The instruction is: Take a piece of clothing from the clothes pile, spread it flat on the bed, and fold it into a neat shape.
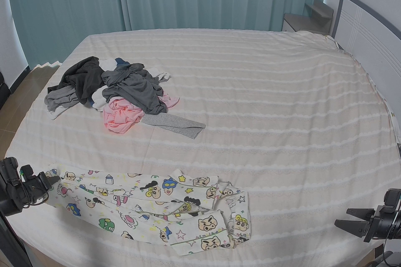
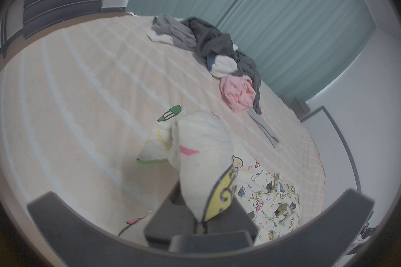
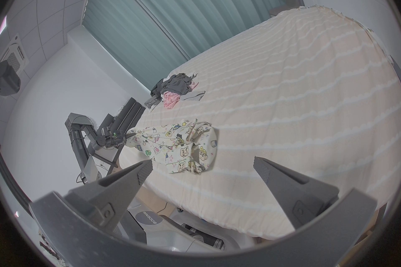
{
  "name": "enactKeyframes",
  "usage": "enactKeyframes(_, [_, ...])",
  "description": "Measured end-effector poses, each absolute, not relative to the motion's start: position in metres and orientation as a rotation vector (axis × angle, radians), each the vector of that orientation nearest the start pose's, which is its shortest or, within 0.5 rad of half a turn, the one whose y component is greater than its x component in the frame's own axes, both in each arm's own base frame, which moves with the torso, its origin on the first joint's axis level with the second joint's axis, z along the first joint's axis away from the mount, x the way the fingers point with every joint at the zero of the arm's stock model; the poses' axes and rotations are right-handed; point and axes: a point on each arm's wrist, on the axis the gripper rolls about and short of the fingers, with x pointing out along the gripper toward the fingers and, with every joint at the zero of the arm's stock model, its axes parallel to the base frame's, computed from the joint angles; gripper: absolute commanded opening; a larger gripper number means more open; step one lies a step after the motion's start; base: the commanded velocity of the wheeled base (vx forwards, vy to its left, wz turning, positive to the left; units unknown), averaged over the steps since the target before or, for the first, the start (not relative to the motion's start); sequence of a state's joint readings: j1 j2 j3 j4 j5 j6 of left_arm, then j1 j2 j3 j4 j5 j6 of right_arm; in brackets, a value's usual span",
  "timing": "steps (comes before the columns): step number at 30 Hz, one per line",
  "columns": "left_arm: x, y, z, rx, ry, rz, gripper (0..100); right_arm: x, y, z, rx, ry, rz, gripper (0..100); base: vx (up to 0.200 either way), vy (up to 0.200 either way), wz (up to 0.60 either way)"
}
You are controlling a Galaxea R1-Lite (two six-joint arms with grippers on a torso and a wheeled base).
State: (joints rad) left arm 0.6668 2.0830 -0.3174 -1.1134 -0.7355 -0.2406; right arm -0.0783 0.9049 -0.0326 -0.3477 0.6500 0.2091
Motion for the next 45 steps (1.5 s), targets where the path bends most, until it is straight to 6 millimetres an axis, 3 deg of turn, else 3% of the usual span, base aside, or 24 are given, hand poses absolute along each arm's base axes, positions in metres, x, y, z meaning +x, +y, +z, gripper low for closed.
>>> enactKeyframes(4, [0.203,0.18,0.022,-0.679,0.439,0.045,0,0.071,0.008,0.101,0.39,0.56,0.505,100,0.0,0.0,0.0])
enactKeyframes(10, [0.192,0.208,0.029,-0.693,0.383,0.101,0,0.071,0.008,0.101,0.391,0.562,0.505,100,0.0,0.0,0.0])
enactKeyframes(14, [0.19,0.211,0.034,-0.692,0.373,0.102,0,0.071,0.008,0.101,0.391,0.563,0.505,100,0.0,0.0,0.0])
enactKeyframes(17, [0.191,0.202,0.041,-0.687,0.376,0.068,0,0.071,0.008,0.101,0.391,0.563,0.505,100,0.0,0.0,0.0])
enactKeyframes(22, [0.201,0.169,0.059,-0.666,0.4,-0.043,0,0.071,0.008,0.101,0.392,0.564,0.505,100,0.0,0.0,0.0])
enactKeyframes(27, [0.214,0.122,0.079,-0.652,0.448,-0.172,0,0.071,0.008,0.101,0.393,0.565,0.505,100,0.0,0.0,0.0])
enactKeyframes(37, [0.233,0.011,0.107,-0.5,0.548,-0.372,0,0.072,0.008,0.101,0.394,0.568,0.505,100,0.0,0.0,0.0])
enactKeyframes(45, [0.235,-0.082,0.115,-0.394,0.598,-0.496,0,0.072,0.008,0.1,0.395,0.57,0.505,100,0.0,0.0,0.0])
